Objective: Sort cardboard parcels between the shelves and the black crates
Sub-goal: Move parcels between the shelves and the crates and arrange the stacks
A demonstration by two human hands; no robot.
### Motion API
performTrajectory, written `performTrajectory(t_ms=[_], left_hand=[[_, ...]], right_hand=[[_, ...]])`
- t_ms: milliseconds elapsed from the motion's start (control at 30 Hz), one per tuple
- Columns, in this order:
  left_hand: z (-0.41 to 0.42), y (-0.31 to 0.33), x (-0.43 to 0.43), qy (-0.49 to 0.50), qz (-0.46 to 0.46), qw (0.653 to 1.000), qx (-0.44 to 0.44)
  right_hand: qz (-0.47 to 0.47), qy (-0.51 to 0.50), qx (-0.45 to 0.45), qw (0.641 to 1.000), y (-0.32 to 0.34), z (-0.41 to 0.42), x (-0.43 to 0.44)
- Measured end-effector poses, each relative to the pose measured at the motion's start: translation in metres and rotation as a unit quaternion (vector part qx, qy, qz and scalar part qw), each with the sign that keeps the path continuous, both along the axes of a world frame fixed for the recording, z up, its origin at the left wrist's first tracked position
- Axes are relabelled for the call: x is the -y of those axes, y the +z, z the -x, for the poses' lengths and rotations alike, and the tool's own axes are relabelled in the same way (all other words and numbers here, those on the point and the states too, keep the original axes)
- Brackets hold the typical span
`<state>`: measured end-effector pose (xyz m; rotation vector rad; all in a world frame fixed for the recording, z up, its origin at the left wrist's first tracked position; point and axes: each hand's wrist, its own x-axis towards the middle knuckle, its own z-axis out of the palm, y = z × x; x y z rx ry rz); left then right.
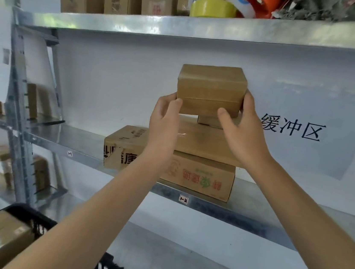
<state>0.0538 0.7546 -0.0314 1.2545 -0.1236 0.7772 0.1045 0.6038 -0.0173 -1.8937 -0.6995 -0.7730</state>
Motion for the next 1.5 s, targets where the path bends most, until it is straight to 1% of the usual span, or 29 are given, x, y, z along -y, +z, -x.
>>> performTrajectory(t_ms=[67,133,233,300,367,467,533,633,733,833,1000,1133,1233,1333,1400,1500], left_hand=[[0.016,-0.020,-0.010,0.009,0.040,0.999,0.001],[0.029,-0.041,-0.022,0.037,0.057,0.998,-0.011],[0.049,-0.069,-0.046,0.093,0.063,0.992,-0.047],[0.066,-0.086,-0.063,0.116,0.062,0.990,-0.043],[0.084,-0.104,-0.078,0.130,0.058,0.989,-0.043],[0.111,-0.133,-0.096,0.162,0.062,0.980,-0.099],[0.127,-0.153,-0.106,0.194,0.081,0.966,-0.153],[0.153,-0.179,-0.120,0.231,0.099,0.947,-0.199],[0.182,-0.199,-0.135,0.277,0.100,0.929,-0.223],[0.213,-0.213,-0.149,0.305,0.114,0.920,-0.218],[0.267,-0.235,-0.162,0.366,0.099,0.898,-0.224],[0.307,-0.254,-0.168,0.412,0.078,0.875,-0.241],[0.335,-0.267,-0.171,0.448,0.069,0.854,-0.254],[0.361,-0.274,-0.177,0.491,0.056,0.825,-0.274],[0.378,-0.279,-0.181,0.519,0.035,0.805,-0.286],[0.402,-0.287,-0.183,0.538,0.029,0.786,-0.303]], right_hand=[[-0.010,0.036,-0.010,0.999,-0.021,0.016,-0.013],[-0.024,0.082,-0.022,0.996,-0.042,0.029,-0.027],[-0.048,0.161,-0.061,0.984,-0.072,0.043,-0.045],[-0.065,0.213,-0.101,0.969,-0.091,0.050,-0.058],[-0.076,0.244,-0.131,0.958,-0.108,0.057,-0.072],[-0.081,0.270,-0.161,0.946,-0.130,0.070,-0.097],[-0.081,0.284,-0.181,0.938,-0.146,0.080,-0.115],[-0.081,0.301,-0.202,0.929,-0.170,0.093,-0.141],[-0.057,0.336,-0.238,0.910,-0.193,0.111,-0.167],[-0.040,0.373,-0.281,0.884,-0.215,0.130,-0.190],[0.010,0.421,-0.342,0.840,-0.245,0.158,-0.223],[0.074,0.459,-0.342,0.817,-0.264,0.184,-0.248],[0.095,0.480,-0.335,0.805,-0.278,0.204,-0.258],[0.135,0.470,-0.316,0.813,-0.291,0.221,-0.266],[0.153,0.471,-0.312,0.811,-0.297,0.231,-0.273],[0.148,0.493,-0.348,0.784,-0.300,0.249,-0.283]])
